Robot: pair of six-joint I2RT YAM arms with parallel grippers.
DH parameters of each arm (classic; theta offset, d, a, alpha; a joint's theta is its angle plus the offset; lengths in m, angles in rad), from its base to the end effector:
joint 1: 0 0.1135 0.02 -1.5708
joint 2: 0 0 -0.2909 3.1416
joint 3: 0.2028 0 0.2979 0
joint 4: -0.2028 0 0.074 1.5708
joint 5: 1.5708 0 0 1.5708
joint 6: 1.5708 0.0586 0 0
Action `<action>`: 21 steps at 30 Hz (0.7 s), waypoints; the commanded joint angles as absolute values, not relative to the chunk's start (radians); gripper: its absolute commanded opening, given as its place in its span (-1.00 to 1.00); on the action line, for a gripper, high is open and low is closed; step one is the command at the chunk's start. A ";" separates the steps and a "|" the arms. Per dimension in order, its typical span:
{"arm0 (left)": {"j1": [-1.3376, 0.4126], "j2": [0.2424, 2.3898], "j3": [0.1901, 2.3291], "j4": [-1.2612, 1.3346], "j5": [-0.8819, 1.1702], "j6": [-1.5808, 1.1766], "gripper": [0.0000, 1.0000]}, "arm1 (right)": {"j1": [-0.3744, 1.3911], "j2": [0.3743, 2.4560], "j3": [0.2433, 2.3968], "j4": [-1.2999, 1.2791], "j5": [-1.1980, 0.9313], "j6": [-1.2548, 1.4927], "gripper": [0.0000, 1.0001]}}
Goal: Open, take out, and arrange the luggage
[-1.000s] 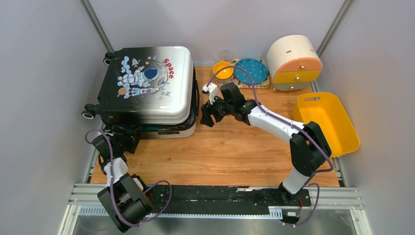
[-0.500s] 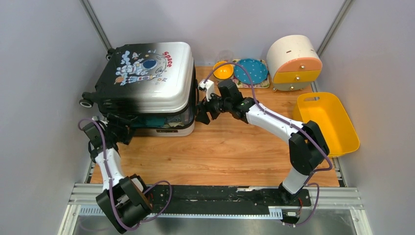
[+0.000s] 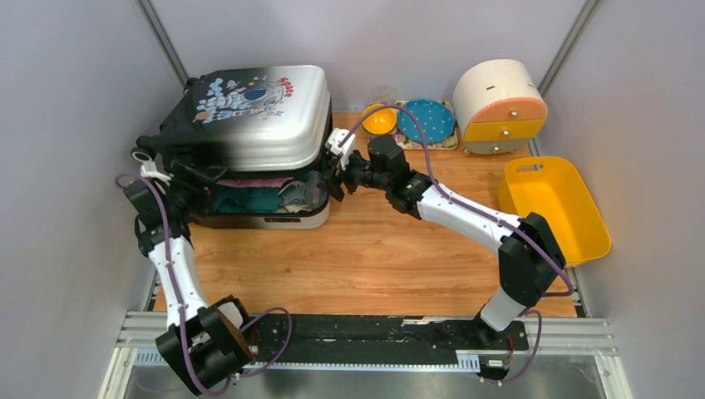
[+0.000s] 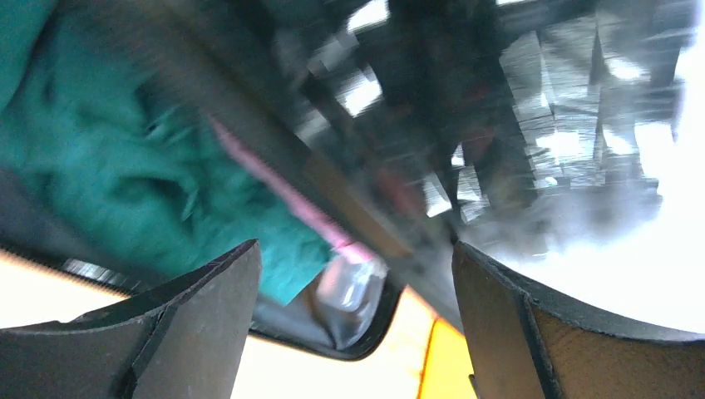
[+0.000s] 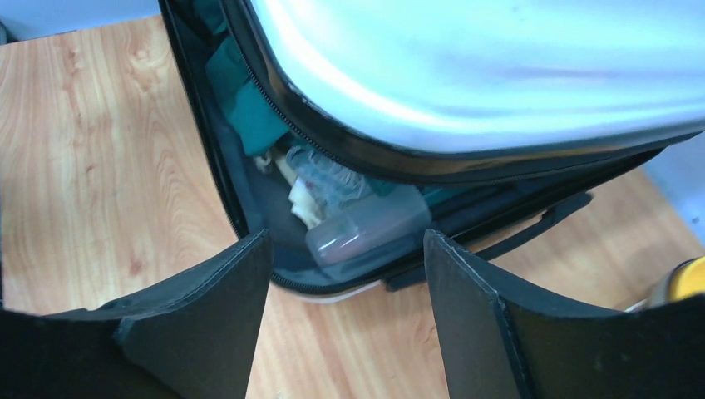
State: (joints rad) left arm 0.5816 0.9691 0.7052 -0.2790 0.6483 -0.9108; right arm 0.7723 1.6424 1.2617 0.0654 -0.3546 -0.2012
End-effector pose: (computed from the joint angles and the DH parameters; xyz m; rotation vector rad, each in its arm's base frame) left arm 0.2334 0.1111 0.2728 -1.1193 1.7904 -0.8795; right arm 0.3129 0.3332 0.3109 -1.1156 1.5758 0.7205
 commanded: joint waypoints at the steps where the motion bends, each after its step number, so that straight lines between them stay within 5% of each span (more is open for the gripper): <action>1: 0.558 0.977 0.857 -0.063 0.701 -0.937 0.85 | 0.778 1.617 1.313 0.155 -0.330 -0.301 0.43; 21: 0.460 1.132 1.024 0.305 0.652 -1.034 0.85 | 0.811 1.654 1.335 0.152 -0.419 -0.296 0.39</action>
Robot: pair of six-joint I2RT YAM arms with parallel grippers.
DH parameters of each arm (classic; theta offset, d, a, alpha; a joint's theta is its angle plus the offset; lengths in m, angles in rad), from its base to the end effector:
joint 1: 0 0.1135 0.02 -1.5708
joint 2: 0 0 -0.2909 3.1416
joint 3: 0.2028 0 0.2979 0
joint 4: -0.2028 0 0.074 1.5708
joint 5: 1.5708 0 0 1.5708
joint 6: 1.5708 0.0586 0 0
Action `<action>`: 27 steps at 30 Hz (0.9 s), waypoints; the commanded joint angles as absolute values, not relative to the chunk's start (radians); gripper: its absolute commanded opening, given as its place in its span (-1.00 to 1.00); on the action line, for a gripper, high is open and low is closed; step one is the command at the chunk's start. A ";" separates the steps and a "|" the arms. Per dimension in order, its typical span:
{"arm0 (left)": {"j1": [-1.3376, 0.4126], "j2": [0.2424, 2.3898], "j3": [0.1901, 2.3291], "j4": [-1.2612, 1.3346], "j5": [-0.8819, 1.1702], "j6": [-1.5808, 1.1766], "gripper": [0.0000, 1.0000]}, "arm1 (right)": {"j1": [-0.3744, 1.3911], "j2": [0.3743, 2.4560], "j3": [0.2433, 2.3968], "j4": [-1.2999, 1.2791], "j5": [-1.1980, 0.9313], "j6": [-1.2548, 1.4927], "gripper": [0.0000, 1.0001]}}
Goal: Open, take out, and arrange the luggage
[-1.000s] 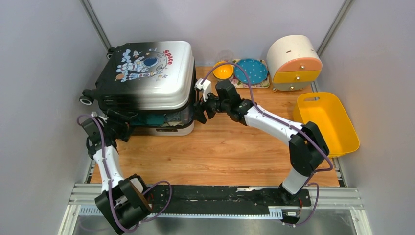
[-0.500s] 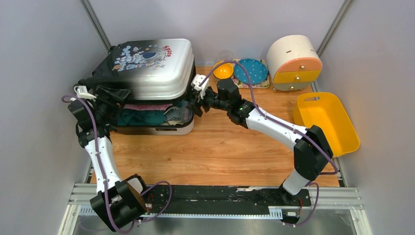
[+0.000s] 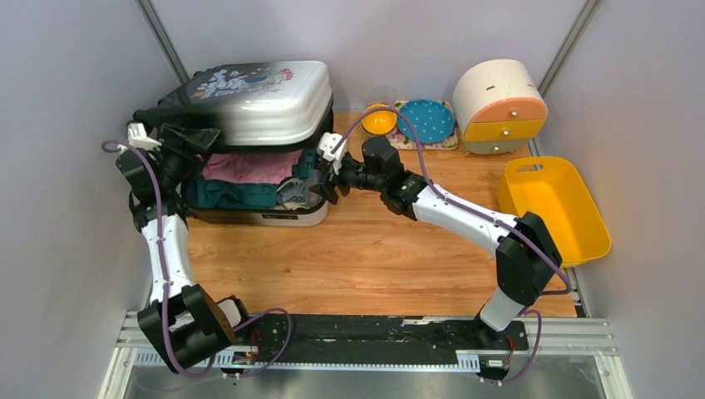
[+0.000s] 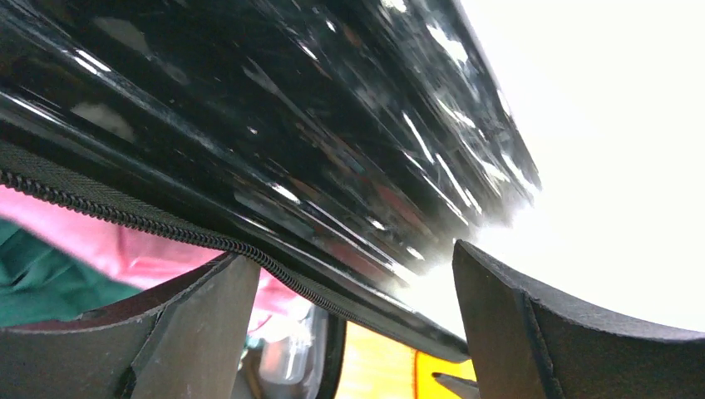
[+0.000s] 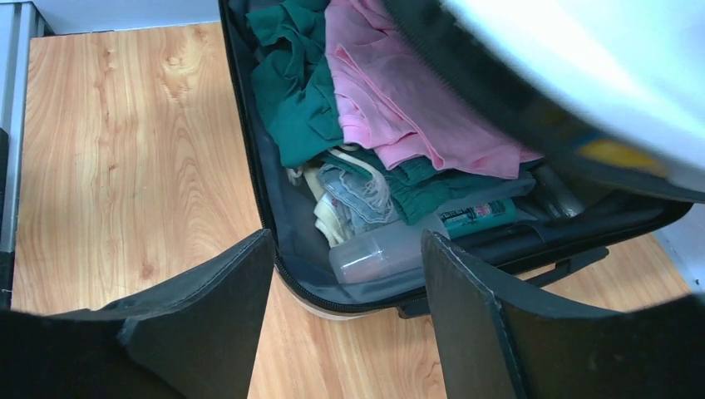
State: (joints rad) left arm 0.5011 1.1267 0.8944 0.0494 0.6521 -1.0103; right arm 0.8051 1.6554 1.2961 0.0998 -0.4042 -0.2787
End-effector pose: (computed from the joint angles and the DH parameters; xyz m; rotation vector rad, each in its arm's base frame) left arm 0.2902 0.1184 0.3455 -0.8383 1.6045 -0.9354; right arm 0.3039 0.3493 0.3241 -1.2037 1.4342 0.7360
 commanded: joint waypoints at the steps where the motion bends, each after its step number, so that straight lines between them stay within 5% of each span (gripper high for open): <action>1: 0.456 1.137 1.038 0.314 0.638 -1.032 0.85 | 0.810 1.652 1.333 0.150 -0.428 -0.293 0.39; 10: 0.423 1.334 1.245 0.449 0.565 -0.934 0.85 | 0.847 1.755 1.439 -0.058 -0.601 -0.307 0.43; 27: 0.380 1.509 1.381 0.495 0.496 -0.855 0.86 | 0.989 2.097 1.753 -0.232 -0.476 -0.344 0.49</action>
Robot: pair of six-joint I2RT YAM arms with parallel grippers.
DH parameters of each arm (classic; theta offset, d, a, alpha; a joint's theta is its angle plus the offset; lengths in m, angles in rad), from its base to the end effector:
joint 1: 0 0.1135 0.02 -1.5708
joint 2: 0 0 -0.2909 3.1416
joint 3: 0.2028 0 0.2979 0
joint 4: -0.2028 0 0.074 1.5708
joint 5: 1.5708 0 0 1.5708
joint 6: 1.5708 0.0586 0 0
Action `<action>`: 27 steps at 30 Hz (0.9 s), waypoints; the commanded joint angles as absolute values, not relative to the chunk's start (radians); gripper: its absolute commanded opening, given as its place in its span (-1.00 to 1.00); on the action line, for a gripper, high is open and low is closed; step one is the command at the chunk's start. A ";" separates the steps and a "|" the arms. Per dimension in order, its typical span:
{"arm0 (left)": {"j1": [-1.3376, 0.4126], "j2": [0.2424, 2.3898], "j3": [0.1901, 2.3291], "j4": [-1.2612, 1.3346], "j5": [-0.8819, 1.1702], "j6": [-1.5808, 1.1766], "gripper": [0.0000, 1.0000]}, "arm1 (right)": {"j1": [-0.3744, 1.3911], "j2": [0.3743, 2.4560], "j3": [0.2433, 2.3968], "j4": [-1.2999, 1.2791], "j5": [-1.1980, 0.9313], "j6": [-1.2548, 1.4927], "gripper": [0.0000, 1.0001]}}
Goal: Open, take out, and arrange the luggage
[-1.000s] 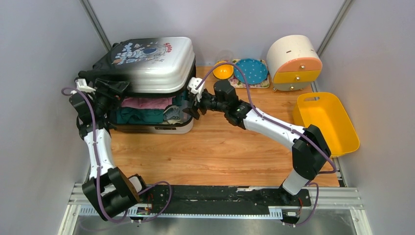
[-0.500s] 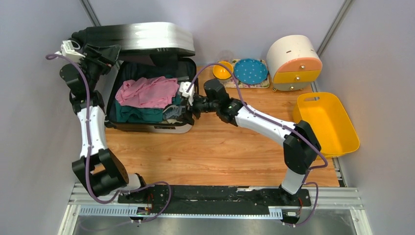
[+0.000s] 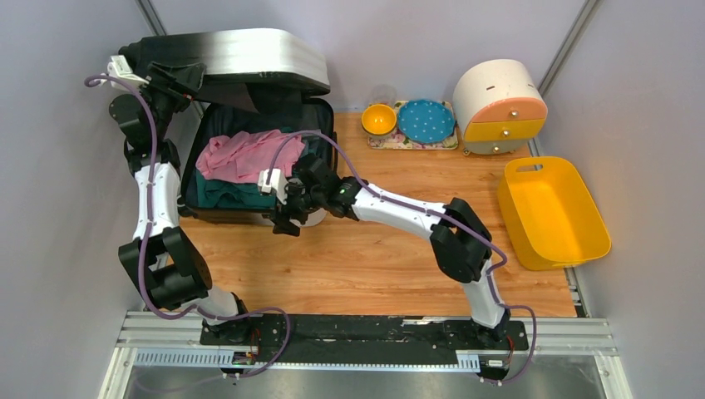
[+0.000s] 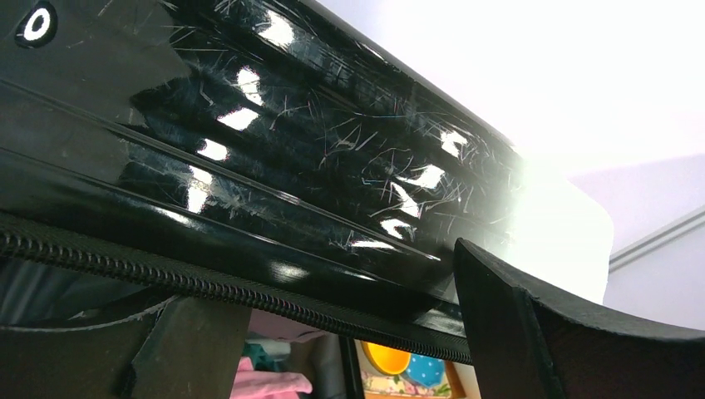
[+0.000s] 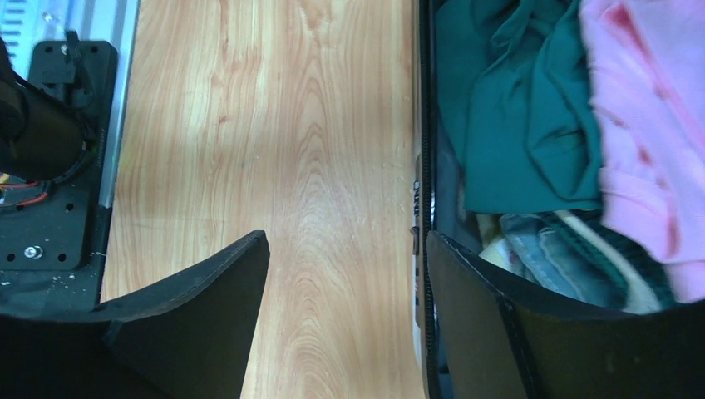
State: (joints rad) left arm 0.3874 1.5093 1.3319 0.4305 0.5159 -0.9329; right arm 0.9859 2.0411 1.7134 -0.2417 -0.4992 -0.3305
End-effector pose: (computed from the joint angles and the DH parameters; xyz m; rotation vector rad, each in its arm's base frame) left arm 0.4006 0.1322 0.4427 -0.4547 1.3201 -0.7956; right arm 0.2820 0.4766 0.2681 -1.5743 1.5388 0.9102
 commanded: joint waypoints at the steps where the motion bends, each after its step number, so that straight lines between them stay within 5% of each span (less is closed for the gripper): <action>1: 0.380 1.508 1.382 0.494 0.491 -0.847 0.86 | 0.991 2.109 1.758 -0.232 -0.468 -0.350 0.48; 7: 0.380 1.508 1.397 0.502 0.474 -0.821 0.75 | 0.999 2.155 1.775 -0.247 -0.489 -0.394 0.22; 14: 0.380 1.474 1.384 0.483 0.434 -0.785 0.68 | 1.014 2.132 1.721 -0.297 -0.548 -0.452 -0.73; 15: 0.380 1.467 1.382 0.483 0.430 -0.779 0.67 | 1.017 2.122 1.715 -0.307 -0.552 -0.466 -1.00; 22: 0.380 1.436 1.355 0.472 0.405 -0.759 0.62 | 1.029 2.057 1.634 -0.307 -0.555 -0.492 -1.00; 27: 0.380 1.427 1.338 0.469 0.405 -0.755 0.61 | 1.032 2.008 1.690 -0.328 -0.538 -0.489 -0.24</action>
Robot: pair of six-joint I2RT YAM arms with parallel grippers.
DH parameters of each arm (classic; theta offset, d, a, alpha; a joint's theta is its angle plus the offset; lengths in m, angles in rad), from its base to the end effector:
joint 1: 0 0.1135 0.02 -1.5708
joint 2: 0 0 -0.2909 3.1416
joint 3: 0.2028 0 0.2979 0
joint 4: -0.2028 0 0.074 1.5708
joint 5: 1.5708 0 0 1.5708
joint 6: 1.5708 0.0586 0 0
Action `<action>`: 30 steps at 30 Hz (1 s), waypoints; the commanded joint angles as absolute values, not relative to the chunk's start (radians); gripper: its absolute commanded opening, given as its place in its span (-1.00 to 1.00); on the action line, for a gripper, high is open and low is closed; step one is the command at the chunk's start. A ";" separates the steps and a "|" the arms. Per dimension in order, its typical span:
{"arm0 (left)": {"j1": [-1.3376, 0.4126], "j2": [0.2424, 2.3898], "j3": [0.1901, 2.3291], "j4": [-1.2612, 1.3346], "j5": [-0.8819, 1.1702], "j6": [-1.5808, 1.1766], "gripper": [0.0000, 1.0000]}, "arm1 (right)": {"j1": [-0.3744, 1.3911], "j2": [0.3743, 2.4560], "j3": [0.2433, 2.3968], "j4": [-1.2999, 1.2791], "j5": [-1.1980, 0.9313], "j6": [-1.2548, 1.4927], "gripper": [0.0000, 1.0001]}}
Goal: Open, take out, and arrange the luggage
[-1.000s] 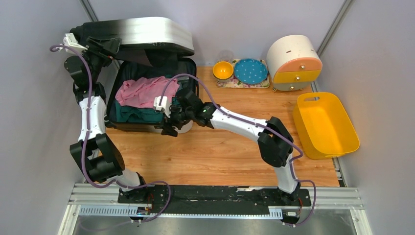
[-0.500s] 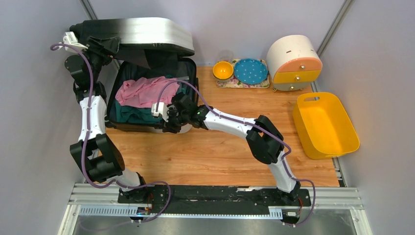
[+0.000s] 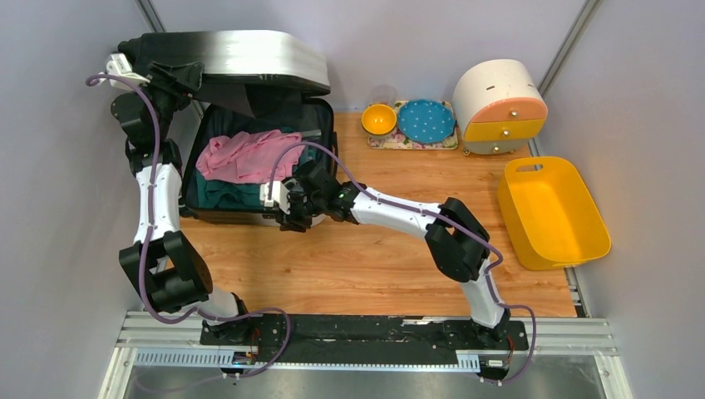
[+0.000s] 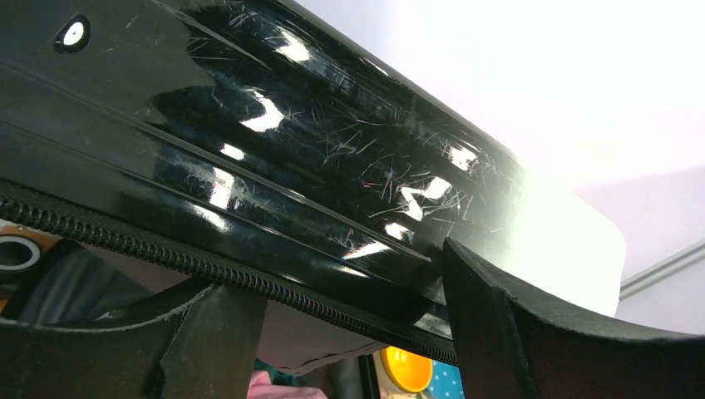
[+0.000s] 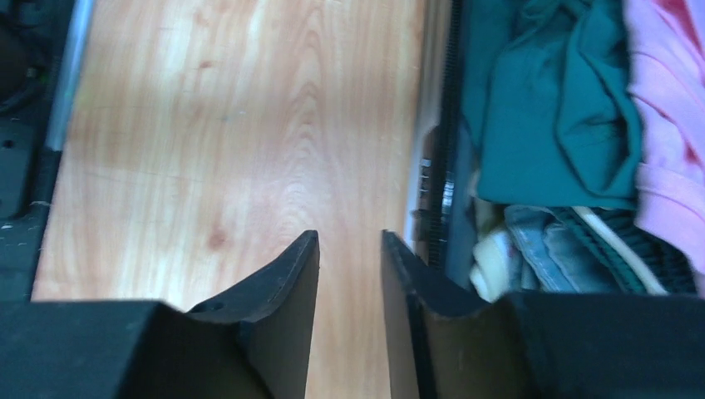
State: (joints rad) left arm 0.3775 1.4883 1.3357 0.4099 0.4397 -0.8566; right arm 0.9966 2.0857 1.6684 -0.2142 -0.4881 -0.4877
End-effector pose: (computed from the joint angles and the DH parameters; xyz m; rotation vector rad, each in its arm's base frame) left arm 0.3963 0.1303 0.4507 -0.4508 1.2955 -0.6915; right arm 0.2788 0.4816 0.2290 -1.7066 1.4461 0.8183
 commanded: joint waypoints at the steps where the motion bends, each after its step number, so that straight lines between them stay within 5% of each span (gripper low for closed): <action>1: 0.380 1.425 1.335 0.468 0.405 -0.753 0.61 | 1.034 1.997 1.693 -0.336 -0.545 -0.492 -0.15; 6: 0.380 1.417 1.310 0.475 0.400 -0.759 0.61 | 1.034 1.951 1.704 -0.304 -0.491 -0.480 0.25; 19: 0.382 1.410 1.307 0.469 0.396 -0.755 0.61 | 1.052 2.216 1.897 -0.334 -0.210 -0.578 0.34; 22: 0.380 1.399 1.295 0.463 0.388 -0.753 0.61 | 1.060 2.253 1.902 -0.345 -0.210 -0.598 0.21; 25: 0.380 1.375 1.261 0.474 0.379 -0.755 0.61 | 1.072 2.255 1.899 -0.380 -0.291 -0.618 -0.34; 27: 0.380 1.352 1.232 0.483 0.364 -0.741 0.60 | 1.078 2.237 1.876 -0.399 -0.345 -0.641 -0.90; 30: 0.380 1.332 1.229 0.489 0.344 -0.713 0.61 | 1.109 2.178 1.809 -0.407 -0.429 -0.722 -1.00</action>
